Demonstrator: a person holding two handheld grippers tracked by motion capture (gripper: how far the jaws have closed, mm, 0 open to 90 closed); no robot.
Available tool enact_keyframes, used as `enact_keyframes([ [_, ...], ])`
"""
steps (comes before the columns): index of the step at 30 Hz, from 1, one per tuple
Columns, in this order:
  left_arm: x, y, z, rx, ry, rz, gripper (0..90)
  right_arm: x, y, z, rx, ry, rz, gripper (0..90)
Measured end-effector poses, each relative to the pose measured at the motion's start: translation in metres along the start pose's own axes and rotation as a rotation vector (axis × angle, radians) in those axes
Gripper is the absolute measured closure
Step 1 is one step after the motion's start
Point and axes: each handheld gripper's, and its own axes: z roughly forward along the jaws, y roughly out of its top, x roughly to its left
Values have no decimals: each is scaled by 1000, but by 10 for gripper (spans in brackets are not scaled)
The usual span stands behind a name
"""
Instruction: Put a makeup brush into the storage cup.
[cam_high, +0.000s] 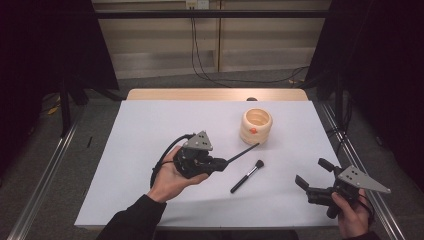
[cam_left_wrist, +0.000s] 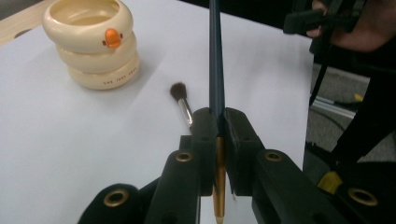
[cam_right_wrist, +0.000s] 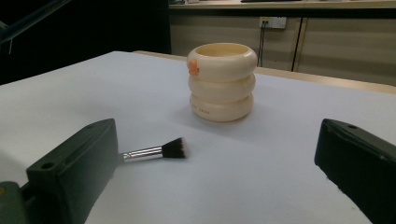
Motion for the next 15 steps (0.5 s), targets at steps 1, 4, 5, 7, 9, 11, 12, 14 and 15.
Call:
enact_keyframes([
  [1, 0, 0, 1, 13, 2, 1, 837, 0, 0, 0, 0, 0, 3, 0],
  [4, 0, -1, 3, 43, -1, 0, 837, 0, 0, 1, -1, -3, 1, 0],
  [5, 0, 0, 2, 51, -12, 12, 837, 0, 0, 1, -1, 0, 0, 0],
  [7, -1, 1, 3, 64, -18, 19, 837, 0, 0, 1, 4, 2, -5, 0],
  [9, -4, 2, 7, 72, -27, 19, 837, 1, 0, 1, 4, 3, -3, 0],
  [11, -6, 2, 11, 105, -30, 28, 837, 1, 0, 1, 6, 5, 0, 0],
  [12, -7, 2, 13, 118, -33, 30, 837, 0, 0, 1, 7, 6, -1, 0],
  [14, -9, 0, 19, 140, -39, 32, 837, 0, 0, 1, 2, 10, 1, 0],
  [15, -9, -1, 21, 151, -44, 37, 837, 0, 0, 1, 4, 15, -12, 0],
])
